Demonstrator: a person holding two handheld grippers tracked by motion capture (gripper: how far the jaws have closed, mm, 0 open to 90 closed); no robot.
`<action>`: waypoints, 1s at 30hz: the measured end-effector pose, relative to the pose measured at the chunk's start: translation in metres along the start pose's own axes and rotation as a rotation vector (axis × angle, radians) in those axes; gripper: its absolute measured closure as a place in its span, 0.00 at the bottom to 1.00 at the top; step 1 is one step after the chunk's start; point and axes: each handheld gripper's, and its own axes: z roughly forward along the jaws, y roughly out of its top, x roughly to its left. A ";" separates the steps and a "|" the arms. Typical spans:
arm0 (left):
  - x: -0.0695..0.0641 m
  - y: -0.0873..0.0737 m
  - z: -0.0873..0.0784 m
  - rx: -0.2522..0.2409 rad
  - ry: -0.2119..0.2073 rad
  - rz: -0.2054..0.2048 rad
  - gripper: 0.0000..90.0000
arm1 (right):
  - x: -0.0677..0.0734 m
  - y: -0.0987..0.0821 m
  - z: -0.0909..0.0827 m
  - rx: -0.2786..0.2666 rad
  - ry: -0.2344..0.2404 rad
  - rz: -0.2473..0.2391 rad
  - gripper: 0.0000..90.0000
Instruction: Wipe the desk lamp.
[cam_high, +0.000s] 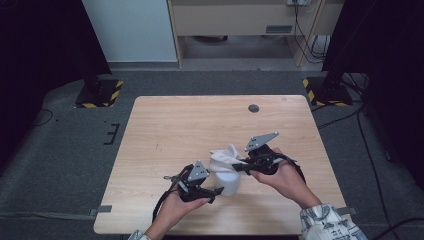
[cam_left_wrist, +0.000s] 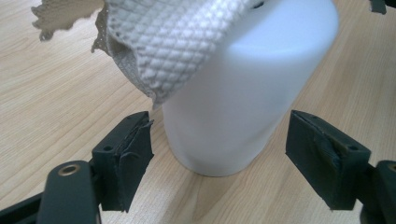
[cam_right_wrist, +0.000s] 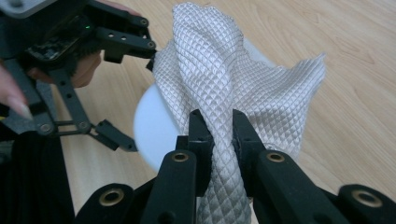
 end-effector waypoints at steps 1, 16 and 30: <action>0.000 0.000 0.000 0.000 -0.002 0.003 0.25 | -0.002 0.002 0.001 0.002 -0.005 0.002 0.91; 0.000 0.000 0.000 -0.002 -0.008 0.004 0.28 | 0.013 0.018 0.018 0.024 0.052 -0.032 0.92; -0.001 0.001 0.001 -0.009 -0.013 0.007 0.28 | 0.002 0.002 -0.001 0.011 0.026 0.004 0.92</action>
